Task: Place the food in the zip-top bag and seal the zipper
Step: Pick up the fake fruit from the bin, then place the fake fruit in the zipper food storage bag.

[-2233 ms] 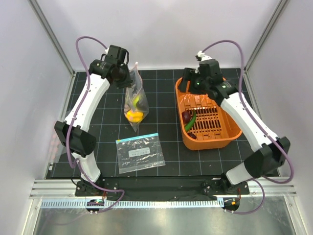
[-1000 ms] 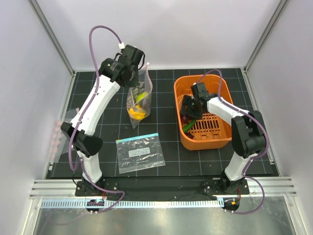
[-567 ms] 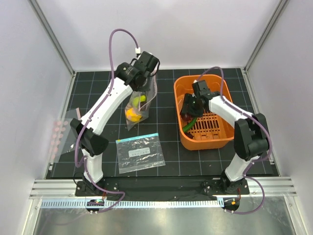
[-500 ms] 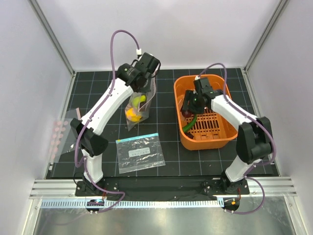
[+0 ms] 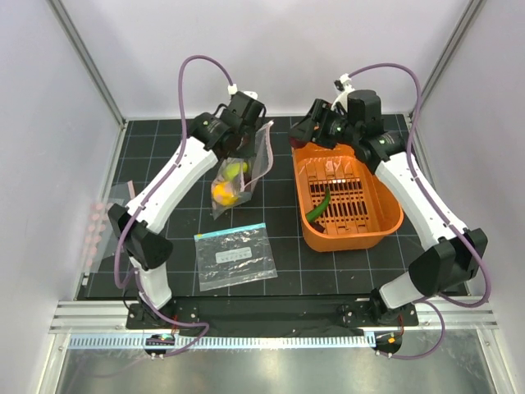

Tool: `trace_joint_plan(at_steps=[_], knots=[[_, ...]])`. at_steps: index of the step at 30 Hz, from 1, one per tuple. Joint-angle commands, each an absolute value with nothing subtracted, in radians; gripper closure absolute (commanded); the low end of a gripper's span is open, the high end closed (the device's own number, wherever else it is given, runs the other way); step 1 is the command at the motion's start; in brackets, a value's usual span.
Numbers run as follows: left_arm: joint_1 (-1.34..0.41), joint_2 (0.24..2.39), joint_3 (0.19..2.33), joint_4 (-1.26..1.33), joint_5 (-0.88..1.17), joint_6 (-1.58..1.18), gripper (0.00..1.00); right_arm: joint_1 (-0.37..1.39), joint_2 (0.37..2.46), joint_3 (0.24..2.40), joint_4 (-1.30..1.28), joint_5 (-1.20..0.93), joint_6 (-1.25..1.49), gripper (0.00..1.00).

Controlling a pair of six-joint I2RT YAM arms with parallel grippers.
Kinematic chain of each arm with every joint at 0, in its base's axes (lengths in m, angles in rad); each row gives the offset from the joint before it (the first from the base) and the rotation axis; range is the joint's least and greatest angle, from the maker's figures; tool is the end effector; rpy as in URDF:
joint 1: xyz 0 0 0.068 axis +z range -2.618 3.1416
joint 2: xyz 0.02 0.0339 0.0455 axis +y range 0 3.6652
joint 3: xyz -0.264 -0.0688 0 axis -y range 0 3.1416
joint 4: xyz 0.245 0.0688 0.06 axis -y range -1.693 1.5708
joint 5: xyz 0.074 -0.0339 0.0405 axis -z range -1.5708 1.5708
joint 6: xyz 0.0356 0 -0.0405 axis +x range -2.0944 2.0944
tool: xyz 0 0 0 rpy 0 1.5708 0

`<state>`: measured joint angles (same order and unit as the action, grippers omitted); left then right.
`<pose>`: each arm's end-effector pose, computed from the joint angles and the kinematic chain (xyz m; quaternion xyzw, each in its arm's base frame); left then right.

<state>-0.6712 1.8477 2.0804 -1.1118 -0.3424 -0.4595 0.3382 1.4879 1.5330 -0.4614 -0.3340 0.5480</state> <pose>0.3092 -0.2303 0.3995 0.0405 0.9279 -0.0436 0.3679 0.3156 0.1234 0.4041 -0.0037 0.8313 0.3566 0.4264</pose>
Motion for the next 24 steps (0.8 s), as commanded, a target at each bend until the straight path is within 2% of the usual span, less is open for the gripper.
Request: trace_joint_plan(at_steps=[1, 14, 24], knots=[[-0.676, 1.776, 2.094, -1.063, -0.313, -0.456, 1.00, 0.385, 1.505, 1.571, -0.367, -0.402, 0.627, 0.59], [-0.676, 1.712, 2.009, -1.032, -0.261, -0.463, 1.00, 0.561, 1.548, 1.605, -0.316, -0.350, 0.615, 0.59], [-0.676, 1.700, 2.000, -1.032, -0.249, -0.485, 1.00, 0.580, 1.520, 1.583, -0.336, -0.311, 0.615, 0.60]])
